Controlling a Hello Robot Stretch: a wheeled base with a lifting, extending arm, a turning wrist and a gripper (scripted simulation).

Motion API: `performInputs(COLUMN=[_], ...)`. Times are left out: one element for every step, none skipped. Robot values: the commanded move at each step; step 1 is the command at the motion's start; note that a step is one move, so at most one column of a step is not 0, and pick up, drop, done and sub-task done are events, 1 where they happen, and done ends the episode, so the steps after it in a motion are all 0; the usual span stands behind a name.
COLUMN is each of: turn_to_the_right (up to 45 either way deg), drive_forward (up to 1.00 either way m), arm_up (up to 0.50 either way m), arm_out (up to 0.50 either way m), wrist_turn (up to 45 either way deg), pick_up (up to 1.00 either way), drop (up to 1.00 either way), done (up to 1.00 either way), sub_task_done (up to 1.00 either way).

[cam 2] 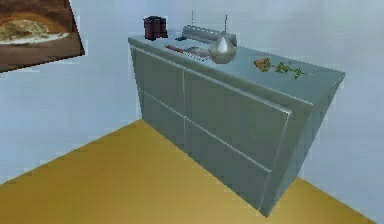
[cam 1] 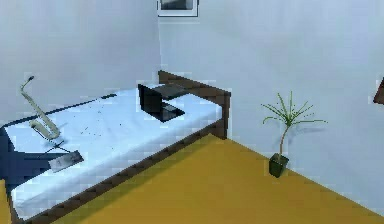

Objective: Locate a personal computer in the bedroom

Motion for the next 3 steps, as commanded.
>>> performInputs(turn_to_the_right=[-9.0,0.0,-33.0], drive_forward=[0.0,0.75,0.0], arm_up=[0.0,0.0,0.0], arm_out=[0.0,0.0,0.0], wrist_turn=[0.0,0.0,0.0], pick_up=[0.0,0.0,0.0], drop=[0.0,0.0,0.0], done=[0.0,0.0,0.0], sub_task_done=[0.0,0.0,0.0])
